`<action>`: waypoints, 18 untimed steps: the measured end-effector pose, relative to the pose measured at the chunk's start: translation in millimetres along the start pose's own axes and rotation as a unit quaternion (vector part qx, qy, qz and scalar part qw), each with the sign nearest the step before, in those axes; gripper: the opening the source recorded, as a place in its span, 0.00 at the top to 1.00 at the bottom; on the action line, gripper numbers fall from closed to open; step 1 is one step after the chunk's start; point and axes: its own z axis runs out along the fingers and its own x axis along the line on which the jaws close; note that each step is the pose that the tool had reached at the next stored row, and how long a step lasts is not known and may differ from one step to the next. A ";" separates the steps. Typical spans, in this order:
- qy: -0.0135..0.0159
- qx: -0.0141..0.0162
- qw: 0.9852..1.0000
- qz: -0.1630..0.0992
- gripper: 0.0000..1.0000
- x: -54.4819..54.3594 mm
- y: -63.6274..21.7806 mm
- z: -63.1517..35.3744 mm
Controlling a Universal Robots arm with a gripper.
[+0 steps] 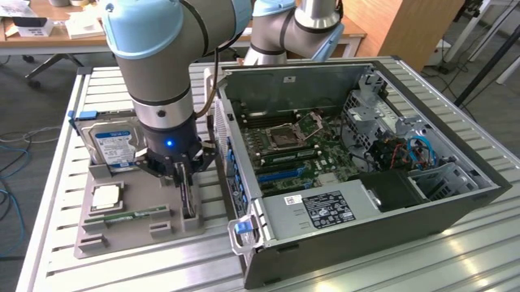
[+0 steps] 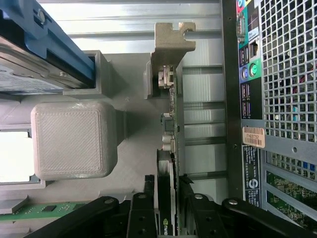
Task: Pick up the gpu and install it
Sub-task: 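Pick up the gpu and move the gpu toward the slot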
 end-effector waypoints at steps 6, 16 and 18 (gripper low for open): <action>0.000 0.000 1.000 0.000 0.74 0.0 0.0 0.0; 0.000 0.000 1.000 0.000 0.74 0.0 0.0 0.0; 0.000 0.000 1.000 0.000 0.74 0.0 0.0 0.0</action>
